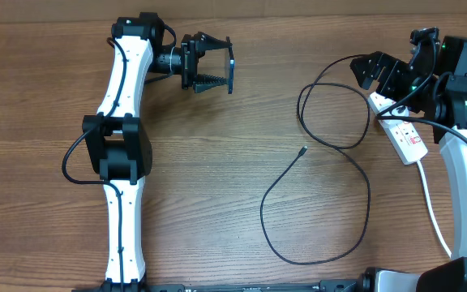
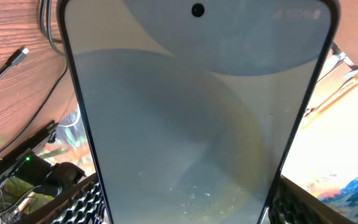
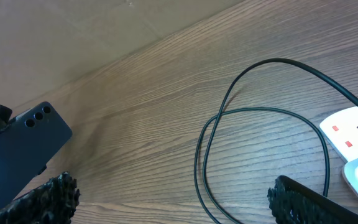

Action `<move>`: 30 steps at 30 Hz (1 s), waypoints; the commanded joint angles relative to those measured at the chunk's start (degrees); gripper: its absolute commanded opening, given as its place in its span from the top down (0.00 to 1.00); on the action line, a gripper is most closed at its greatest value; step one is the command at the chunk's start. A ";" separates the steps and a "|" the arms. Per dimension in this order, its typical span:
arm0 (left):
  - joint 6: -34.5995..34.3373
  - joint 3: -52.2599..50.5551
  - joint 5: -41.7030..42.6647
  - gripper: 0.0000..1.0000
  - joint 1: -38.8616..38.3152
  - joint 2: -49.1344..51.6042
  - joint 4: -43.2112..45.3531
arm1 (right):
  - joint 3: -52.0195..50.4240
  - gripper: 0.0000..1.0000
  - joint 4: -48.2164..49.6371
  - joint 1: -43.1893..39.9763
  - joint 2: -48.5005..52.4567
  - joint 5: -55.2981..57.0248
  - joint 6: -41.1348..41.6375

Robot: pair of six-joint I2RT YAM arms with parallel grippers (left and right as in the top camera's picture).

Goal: Plug charger to phone and switch on socket

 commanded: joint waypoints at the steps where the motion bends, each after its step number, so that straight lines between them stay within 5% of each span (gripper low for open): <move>1: -0.55 1.88 3.58 0.28 0.59 0.59 -0.15 | 1.44 0.00 -0.02 0.11 0.00 -0.52 0.00; 8: -0.94 1.88 3.58 0.28 0.59 0.59 -0.13 | 1.44 0.00 0.00 0.11 0.00 22.71 -7.39; 15: -0.92 1.88 3.58 0.28 0.59 0.59 -0.15 | 1.44 0.00 0.92 0.11 0.00 23.26 -7.39; 26: -0.92 1.88 3.58 0.28 0.57 0.59 -0.13 | 1.44 0.00 9.07 1.84 0.24 -11.10 0.46; 30: -0.92 1.88 3.58 0.28 0.57 0.59 -0.15 | 1.68 0.00 10.56 7.96 0.24 -9.62 0.68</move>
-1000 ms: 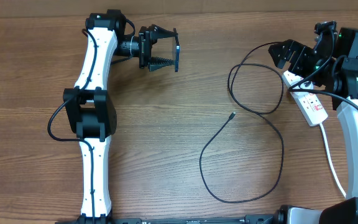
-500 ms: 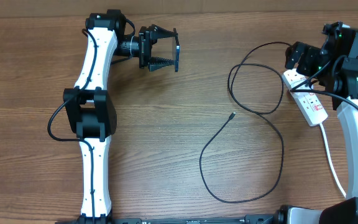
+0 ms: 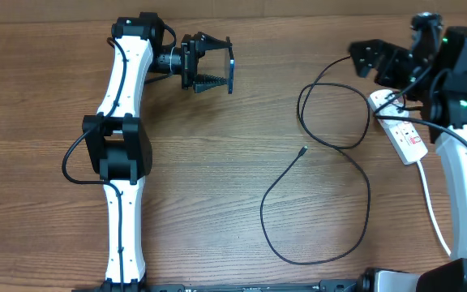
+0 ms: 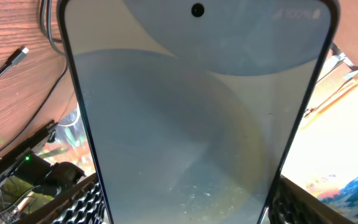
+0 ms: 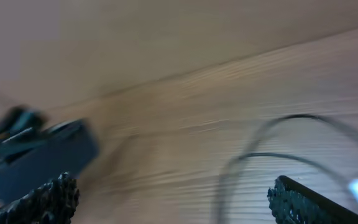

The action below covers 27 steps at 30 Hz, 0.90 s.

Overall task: Plug charger to phone and switch on socket
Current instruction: 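Swing the right gripper left toward the phone held by the left gripper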

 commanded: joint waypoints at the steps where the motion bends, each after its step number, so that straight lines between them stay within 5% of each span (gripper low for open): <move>1: -0.74 1.88 3.58 0.28 0.57 0.59 -0.13 | 1.81 0.00 0.50 6.01 0.17 -3.50 0.87; 11: -0.76 1.88 3.56 0.28 0.57 0.59 -0.13 | 17.27 0.00 -16.65 23.04 2.14 19.89 0.15; 20: -0.74 1.88 3.56 0.28 0.57 0.59 -0.11 | 18.12 0.00 -9.44 31.34 4.59 18.51 -1.03; 27: -0.74 1.88 3.56 0.28 0.57 0.59 -0.13 | 24.79 0.03 -17.07 36.06 11.43 29.27 3.89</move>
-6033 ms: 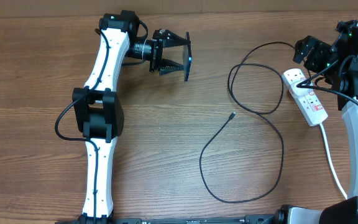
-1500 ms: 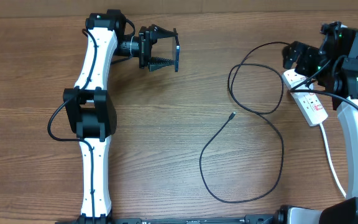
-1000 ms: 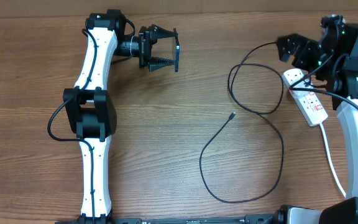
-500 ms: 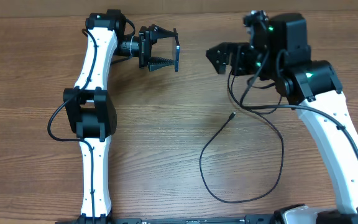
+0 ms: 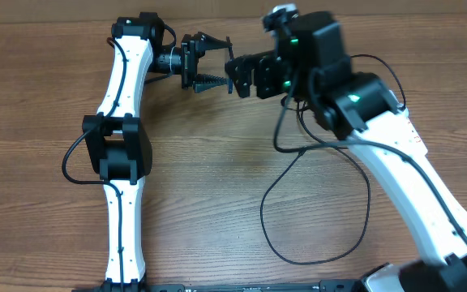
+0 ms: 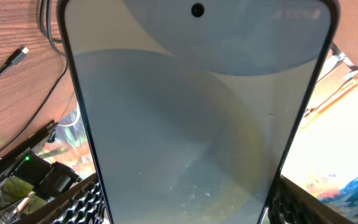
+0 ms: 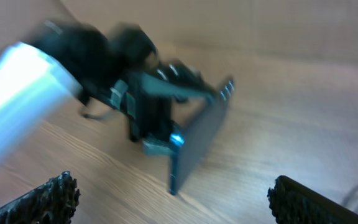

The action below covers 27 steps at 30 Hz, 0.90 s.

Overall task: Plug charger to phone and switch on socket
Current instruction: 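Swing the right gripper left toward the phone held by the left gripper, then close the right gripper on the phone's side edge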

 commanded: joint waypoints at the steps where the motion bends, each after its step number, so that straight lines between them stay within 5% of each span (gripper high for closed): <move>1: -0.74 1.84 3.56 0.28 0.57 0.59 -0.11 | 8.17 0.04 -4.92 2.01 4.39 6.69 3.72; 7: -0.74 1.84 3.56 0.28 0.57 0.59 -0.11 | 18.36 0.03 -12.90 3.26 12.50 6.75 3.74; 22: -0.76 1.84 3.56 0.28 0.57 0.59 -0.13 | 18.34 0.05 -12.76 5.84 15.69 14.16 13.94; 27: -0.74 1.84 3.56 0.28 0.57 0.59 -0.13 | 18.34 0.13 -12.55 6.58 17.84 14.88 16.61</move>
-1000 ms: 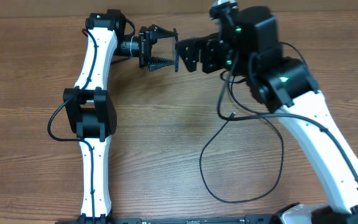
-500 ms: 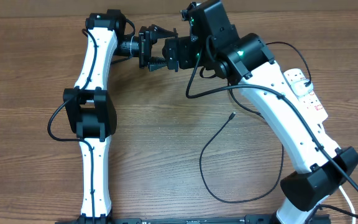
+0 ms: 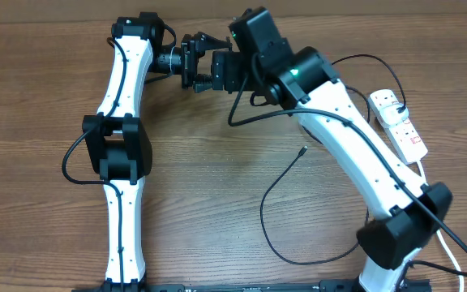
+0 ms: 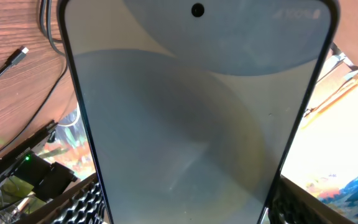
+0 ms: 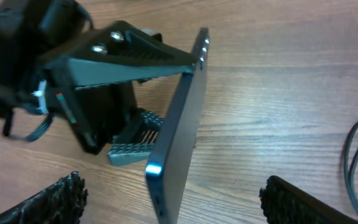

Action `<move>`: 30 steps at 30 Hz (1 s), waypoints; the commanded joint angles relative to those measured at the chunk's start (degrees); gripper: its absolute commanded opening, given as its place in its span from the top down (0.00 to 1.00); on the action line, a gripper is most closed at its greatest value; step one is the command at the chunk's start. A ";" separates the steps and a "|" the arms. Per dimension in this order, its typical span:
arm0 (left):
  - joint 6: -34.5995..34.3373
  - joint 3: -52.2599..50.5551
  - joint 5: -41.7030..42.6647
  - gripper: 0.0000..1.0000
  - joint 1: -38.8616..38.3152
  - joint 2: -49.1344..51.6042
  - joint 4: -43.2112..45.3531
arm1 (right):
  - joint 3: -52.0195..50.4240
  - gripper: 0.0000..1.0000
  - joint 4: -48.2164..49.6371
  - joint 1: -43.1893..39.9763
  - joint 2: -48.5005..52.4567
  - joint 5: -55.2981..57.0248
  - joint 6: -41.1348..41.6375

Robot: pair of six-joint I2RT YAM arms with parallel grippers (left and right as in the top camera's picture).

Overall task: Plug charger to phone and switch on socket
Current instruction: 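Close the right gripper on the phone's side edge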

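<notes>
The dark phone (image 4: 191,112) stands on edge above the table's far side, with my left gripper (image 3: 201,71) shut on it. Its screen fills the left wrist view. In the right wrist view the phone (image 5: 182,118) shows edge-on, its lower end between the wide-apart fingertips (image 5: 61,199) of my open right gripper (image 5: 179,208); touching cannot be told. The black charger cable lies looped on the table, its free plug tip (image 3: 302,150) at mid-table and also in the left wrist view, plug tip (image 4: 22,55). The white socket strip (image 3: 400,123) lies at the far right.
My right arm (image 3: 339,105) stretches from the front right across the cable loops to the far middle. The left arm (image 3: 120,138) runs up the left side. A white lead (image 3: 432,211) trails from the strip toward the front right.
My right gripper has moved a little further left, from just right of the phone to having the phone's end between its open fingers. The left gripper and phone have not moved.
My right gripper first hung open over the socket strip at the far right, while the left held the phone up. A second later it sat slightly higher there. Then it was across the table beside the phone, and now it stands around the phone's end.
</notes>
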 commanded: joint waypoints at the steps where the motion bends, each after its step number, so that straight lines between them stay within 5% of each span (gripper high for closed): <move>1: -0.74 1.81 3.56 0.28 0.57 0.59 -0.13 | 1.64 0.15 0.39 0.68 1.84 2.58 2.91; 10: -1.66 1.81 3.56 0.28 0.57 0.59 -0.11 | 1.64 0.39 1.09 1.11 2.21 3.19 5.44; 30: -1.84 1.81 3.56 0.28 0.57 0.59 -0.13 | 1.64 0.53 2.16 2.49 4.13 6.97 3.65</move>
